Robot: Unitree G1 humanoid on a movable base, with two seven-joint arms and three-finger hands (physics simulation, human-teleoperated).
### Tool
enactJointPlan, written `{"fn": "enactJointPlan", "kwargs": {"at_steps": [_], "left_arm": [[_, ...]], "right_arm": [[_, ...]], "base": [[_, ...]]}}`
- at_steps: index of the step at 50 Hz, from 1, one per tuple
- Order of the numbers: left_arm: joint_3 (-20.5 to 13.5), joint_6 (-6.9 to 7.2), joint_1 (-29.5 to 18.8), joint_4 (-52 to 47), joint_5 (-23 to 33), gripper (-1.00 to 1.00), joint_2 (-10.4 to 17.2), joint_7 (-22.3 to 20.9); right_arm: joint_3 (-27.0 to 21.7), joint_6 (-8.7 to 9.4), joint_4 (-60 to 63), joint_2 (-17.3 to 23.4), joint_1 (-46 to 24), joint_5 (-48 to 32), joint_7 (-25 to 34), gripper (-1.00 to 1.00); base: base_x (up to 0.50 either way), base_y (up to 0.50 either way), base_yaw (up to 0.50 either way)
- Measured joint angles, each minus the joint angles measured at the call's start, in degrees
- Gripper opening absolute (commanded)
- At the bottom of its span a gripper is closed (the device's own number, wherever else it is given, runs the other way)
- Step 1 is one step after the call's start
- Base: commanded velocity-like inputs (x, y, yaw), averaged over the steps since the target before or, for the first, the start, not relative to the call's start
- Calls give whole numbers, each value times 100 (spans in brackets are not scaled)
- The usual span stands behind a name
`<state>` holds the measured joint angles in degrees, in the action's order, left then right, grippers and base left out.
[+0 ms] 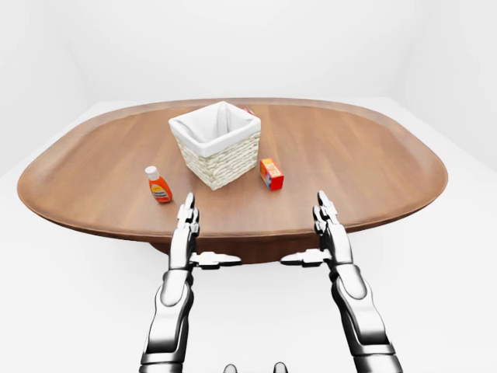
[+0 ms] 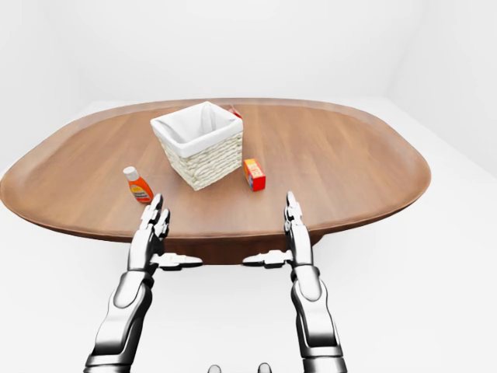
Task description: Pick up the butter and put it in the basket.
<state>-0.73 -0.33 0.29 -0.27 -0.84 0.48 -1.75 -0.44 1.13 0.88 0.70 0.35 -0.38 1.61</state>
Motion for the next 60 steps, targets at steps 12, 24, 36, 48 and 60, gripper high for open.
{"fn": "enactJointPlan", "kwargs": {"at_steps": [12,24,36,48,60], "left_arm": [[-100,27,24,-104,-112,100,65,-286],[-152,218,53,-350,-156,100,110,-505],[-183,354,130,-651,-165,100,118,-621],[-317,533,246,-1545,-336,100,159,-772],[-658,533,180,-2780,-715,100,238,-893]], "right_arm": [[-43,240,240,65,102,-155,310,100],[-83,387,648,88,157,-249,473,100],[-52,387,1100,82,218,-385,533,100],[31,387,1884,65,257,-561,553,100],[-56,387,2932,81,339,-614,657,100]], "base": [[0,0,0],[0,0,0],[0,0,0],[0,0,0],[0,0,0]]}}
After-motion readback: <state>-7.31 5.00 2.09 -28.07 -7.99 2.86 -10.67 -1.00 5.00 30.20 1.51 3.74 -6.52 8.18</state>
